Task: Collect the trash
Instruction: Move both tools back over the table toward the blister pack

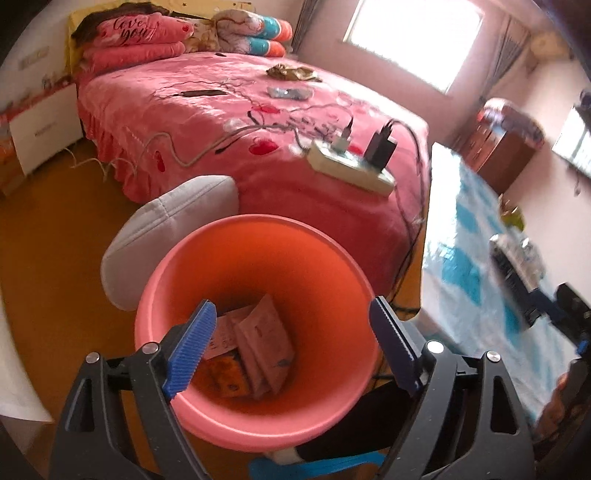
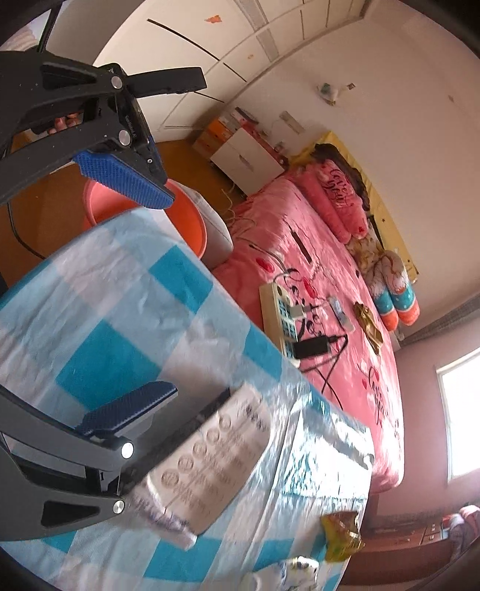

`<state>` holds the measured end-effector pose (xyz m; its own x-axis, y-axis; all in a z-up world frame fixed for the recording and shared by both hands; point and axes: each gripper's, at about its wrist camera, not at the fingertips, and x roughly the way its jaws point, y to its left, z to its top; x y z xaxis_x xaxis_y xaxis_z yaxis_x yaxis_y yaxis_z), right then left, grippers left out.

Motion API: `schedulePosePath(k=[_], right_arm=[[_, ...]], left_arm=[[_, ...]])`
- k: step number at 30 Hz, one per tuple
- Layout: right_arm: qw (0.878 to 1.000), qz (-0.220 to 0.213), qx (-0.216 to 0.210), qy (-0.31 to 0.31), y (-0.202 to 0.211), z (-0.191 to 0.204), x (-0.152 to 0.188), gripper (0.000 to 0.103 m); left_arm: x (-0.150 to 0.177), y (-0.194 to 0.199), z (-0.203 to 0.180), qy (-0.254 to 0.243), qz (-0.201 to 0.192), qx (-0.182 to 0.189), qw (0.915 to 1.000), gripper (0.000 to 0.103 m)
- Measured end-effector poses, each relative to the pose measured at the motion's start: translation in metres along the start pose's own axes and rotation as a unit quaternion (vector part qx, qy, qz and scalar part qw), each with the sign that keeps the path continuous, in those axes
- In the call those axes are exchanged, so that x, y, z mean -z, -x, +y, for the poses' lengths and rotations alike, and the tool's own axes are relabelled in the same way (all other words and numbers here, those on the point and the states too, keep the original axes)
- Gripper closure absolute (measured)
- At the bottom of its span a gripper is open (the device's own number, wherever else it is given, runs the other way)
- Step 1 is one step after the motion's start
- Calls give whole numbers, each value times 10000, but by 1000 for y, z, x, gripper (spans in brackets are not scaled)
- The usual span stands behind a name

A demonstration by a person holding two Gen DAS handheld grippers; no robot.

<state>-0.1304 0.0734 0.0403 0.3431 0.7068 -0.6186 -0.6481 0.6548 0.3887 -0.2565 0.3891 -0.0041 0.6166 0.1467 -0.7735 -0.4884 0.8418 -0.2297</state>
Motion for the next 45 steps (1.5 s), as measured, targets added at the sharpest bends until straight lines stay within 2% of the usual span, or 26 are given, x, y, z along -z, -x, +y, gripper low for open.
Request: schedulePosePath(k=[4,10,15,21,27,32,40,45], right_arm=[[9998,-132,73,-161,13,-17,2,8],[9987,-265,149,-415,29,-43,3,8],[9978,-380,207,-506,42,-59,5,8],[9971,-487,248,-527,58,-72,6,8],[9963,-617,341,-487,71,-81,4,8],[9957,-699,392,-466,80,-89,2,8],[9944,-758,446,-586,89,-106,0,8],[9927,-844,539,-666,97,-120,0,8]], left_arm=[[-1,3,-12,-169,65,-151,9997,18],[1,14,-38,-530,-117,-219,9983,18],[-1,20,-58,-620,-223,-18,9978,17],[2,19,-88,-886,-133,102,9959,18],[9,17,-124,-1346,10,166,9908,18],[13,22,-153,-1650,30,360,9856,18],[14,21,-183,-1659,260,596,9840,18],[12,21,-205,-1817,234,724,9804,18]])
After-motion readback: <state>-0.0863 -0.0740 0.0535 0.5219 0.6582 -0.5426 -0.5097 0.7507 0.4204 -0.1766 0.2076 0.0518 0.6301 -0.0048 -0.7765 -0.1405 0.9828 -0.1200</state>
